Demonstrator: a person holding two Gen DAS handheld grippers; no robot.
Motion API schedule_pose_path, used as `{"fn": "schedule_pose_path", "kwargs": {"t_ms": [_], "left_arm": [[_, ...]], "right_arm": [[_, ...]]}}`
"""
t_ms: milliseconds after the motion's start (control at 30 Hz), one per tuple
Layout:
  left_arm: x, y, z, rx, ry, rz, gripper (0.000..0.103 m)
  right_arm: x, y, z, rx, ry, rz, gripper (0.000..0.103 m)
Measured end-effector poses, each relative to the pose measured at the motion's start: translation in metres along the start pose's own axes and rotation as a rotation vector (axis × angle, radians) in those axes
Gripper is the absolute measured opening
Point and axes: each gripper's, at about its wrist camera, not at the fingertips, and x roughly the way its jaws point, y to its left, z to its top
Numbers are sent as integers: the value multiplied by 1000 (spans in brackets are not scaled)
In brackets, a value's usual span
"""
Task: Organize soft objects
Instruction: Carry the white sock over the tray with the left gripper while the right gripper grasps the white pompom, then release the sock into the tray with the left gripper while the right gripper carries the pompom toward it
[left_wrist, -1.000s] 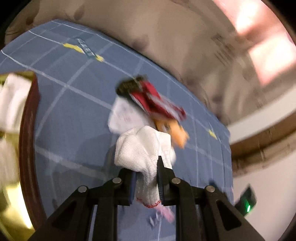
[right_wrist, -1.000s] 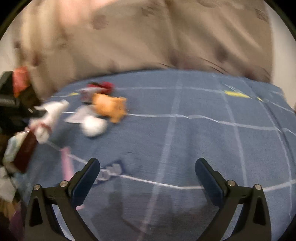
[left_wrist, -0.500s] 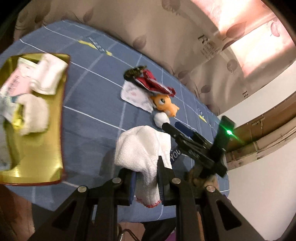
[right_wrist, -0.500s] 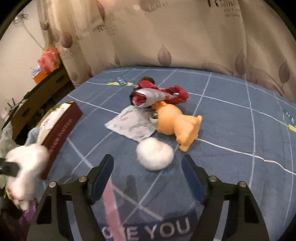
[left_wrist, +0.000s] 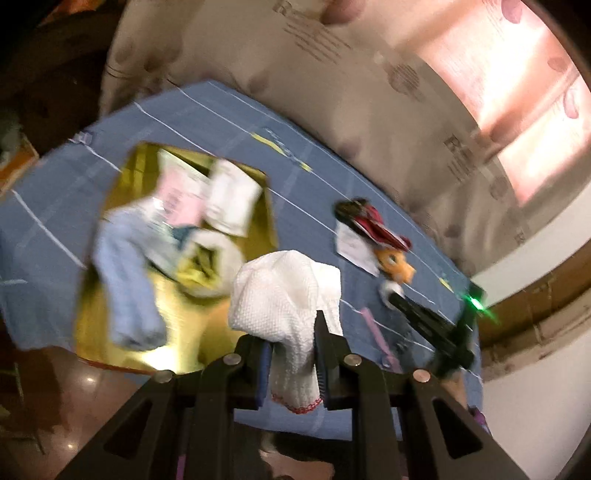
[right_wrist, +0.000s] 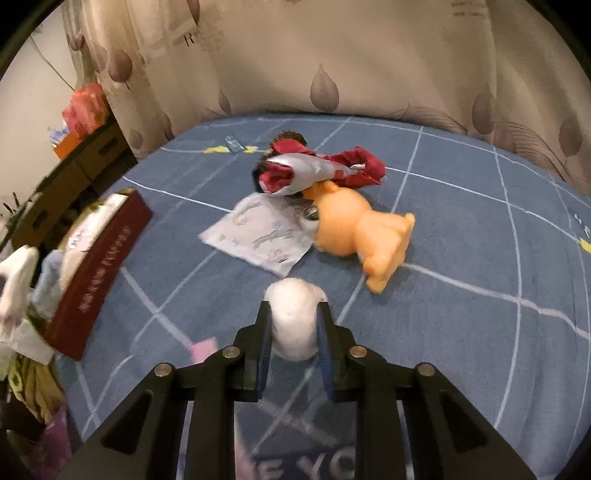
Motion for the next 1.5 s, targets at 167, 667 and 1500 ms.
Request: {"fn": "schedule_pose_path", "kwargs": {"t_ms": [167, 667, 1500], "left_arm": [[-15, 27, 20, 22, -49, 107, 20], [28, 41, 14, 84, 39, 155, 21], [-40, 52, -27, 101, -307, 382, 65]], "right_arm": [[-28, 15, -24, 27, -32, 45, 21], [-68, 68, -23, 42, -78, 142, 21], [66, 291, 105, -267, 151, 397, 21]]}}
